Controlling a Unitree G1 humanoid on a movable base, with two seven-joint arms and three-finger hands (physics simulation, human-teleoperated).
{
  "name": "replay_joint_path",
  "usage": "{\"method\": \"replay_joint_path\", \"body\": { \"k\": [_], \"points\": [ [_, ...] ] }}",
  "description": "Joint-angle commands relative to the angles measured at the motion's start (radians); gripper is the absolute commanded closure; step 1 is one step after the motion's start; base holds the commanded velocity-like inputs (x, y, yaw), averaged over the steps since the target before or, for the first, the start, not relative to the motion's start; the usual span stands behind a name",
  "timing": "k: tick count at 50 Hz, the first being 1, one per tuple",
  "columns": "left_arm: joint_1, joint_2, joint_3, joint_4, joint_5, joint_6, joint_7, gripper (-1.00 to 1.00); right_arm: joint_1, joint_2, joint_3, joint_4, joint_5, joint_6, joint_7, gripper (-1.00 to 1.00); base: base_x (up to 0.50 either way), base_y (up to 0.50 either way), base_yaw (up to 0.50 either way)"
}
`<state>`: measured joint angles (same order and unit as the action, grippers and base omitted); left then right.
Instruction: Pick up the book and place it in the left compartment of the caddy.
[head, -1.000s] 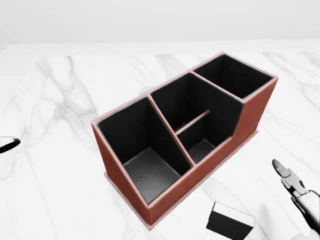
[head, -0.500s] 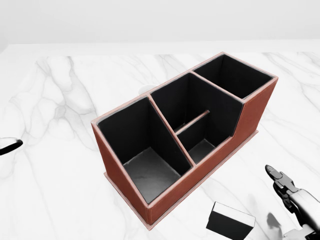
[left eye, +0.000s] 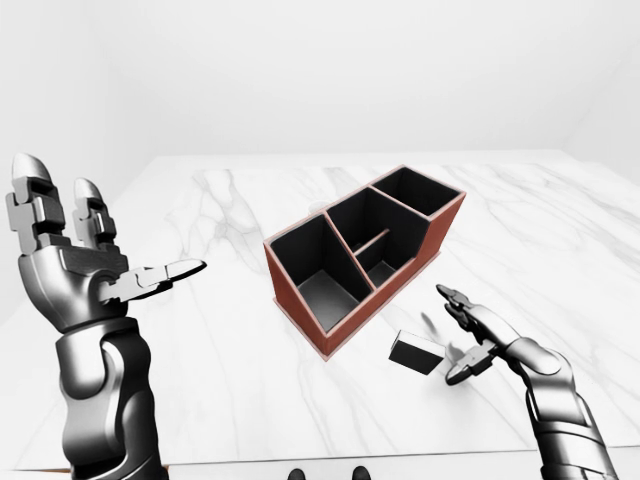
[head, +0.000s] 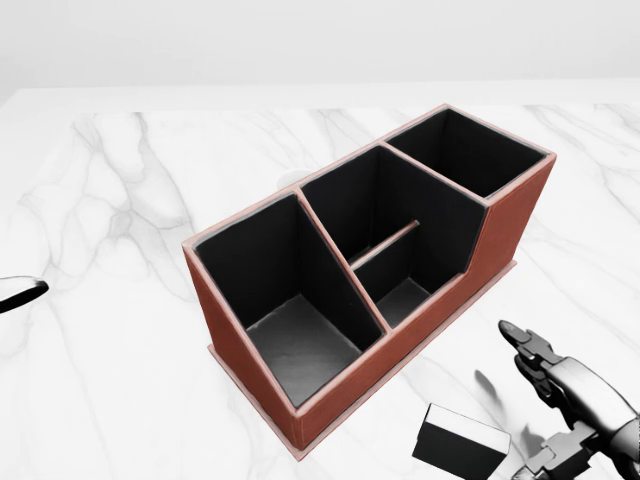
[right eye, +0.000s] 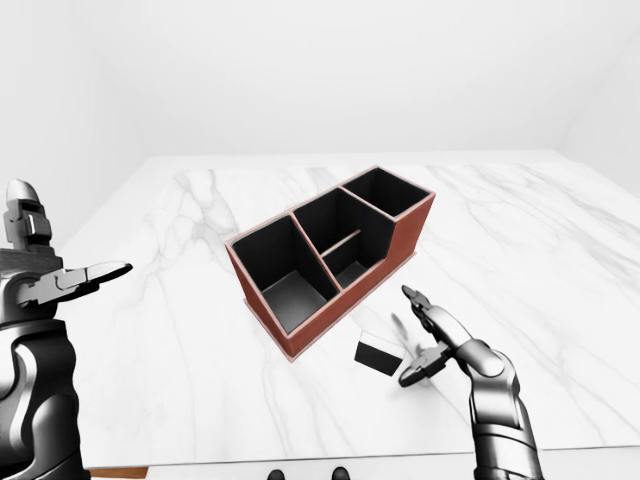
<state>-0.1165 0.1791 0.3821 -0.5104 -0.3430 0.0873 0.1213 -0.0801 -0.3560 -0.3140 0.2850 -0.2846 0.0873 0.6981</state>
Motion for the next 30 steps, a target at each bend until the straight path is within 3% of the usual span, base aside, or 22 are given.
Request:
{"method": "replay_joint_path", "body": {
  "k": [1,30],
  "points": [
    [0.001,0.004,0.008,-0.038,-0.015,0.000,0.012,-1.00,-0.050,-0.007,0.041,0.058,-0.001,0.000,0.000,-1.00,0.00,0.00,0.00],
    [0.000,0.002,0.006,0.001,-0.012,0.000,0.003,-1.00,-0.124,0.023,0.126,0.268,0.019,0.000,-0.033,-1.00,0.00,0.00,0.00]
  ]
}}
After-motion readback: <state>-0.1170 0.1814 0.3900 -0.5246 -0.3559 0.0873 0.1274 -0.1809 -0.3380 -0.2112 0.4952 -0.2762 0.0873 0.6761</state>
